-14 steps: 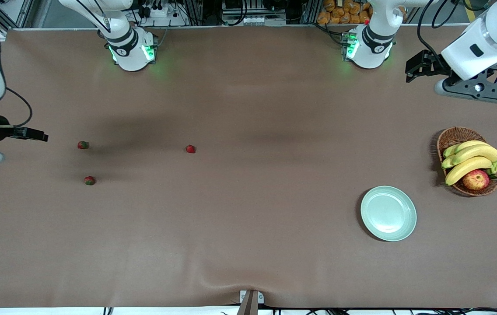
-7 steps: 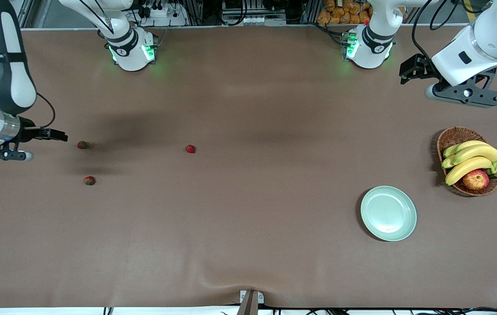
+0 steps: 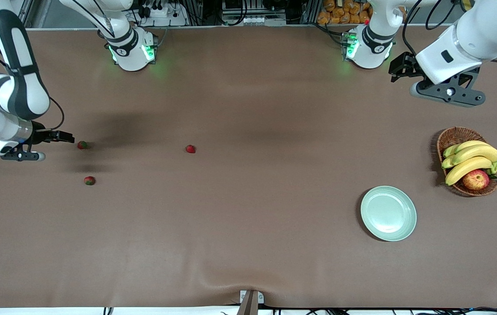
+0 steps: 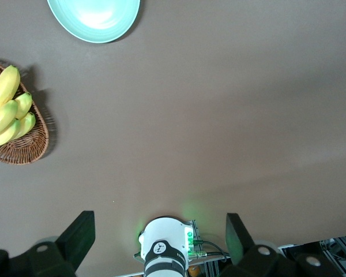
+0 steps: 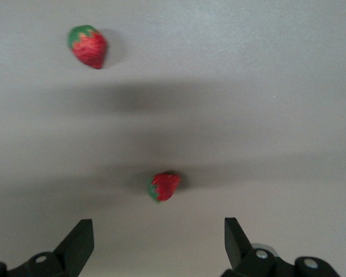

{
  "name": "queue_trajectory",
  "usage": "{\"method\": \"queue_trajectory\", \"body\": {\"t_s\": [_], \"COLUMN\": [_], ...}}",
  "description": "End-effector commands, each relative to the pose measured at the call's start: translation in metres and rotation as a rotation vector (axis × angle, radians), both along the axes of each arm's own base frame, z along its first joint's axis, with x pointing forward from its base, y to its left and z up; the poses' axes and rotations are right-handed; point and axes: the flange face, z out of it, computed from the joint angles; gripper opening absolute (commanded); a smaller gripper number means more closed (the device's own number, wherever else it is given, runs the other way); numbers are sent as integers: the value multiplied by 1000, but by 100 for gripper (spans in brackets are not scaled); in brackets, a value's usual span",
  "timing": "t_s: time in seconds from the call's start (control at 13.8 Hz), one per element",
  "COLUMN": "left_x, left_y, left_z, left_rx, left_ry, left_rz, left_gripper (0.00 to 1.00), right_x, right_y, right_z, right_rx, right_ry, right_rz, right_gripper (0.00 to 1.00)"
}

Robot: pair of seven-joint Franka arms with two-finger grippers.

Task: Collect all strawberries into plate
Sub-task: 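Reach the right gripper down and grasp a red strawberry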

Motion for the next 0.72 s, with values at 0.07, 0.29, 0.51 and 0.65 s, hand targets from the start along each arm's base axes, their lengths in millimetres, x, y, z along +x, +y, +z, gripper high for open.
{"method": "queue_trajectory", "body": {"t_s": [0.07, 0.29, 0.51, 0.65], "left_x": [-7, -6, -7, -7], "left_y": [3, 5, 5, 5], "left_z": [3, 3, 5, 5], "left_rx": [-2, 0, 2, 4], "left_ry": [4, 3, -1, -3], "left_rz": [9, 13, 13, 13], "left_gripper": [100, 100, 100, 100], "right_x": [-5, -11, -10, -16], "right_y": [-18, -12, -5, 1], "right_z": [-37, -45, -61, -70], "right_rx": [-10, 2, -3, 29], "right_ry": [8, 21, 29, 35], "right_rz": [26, 22, 23, -17], "right_gripper": [98, 86, 84, 83]}}
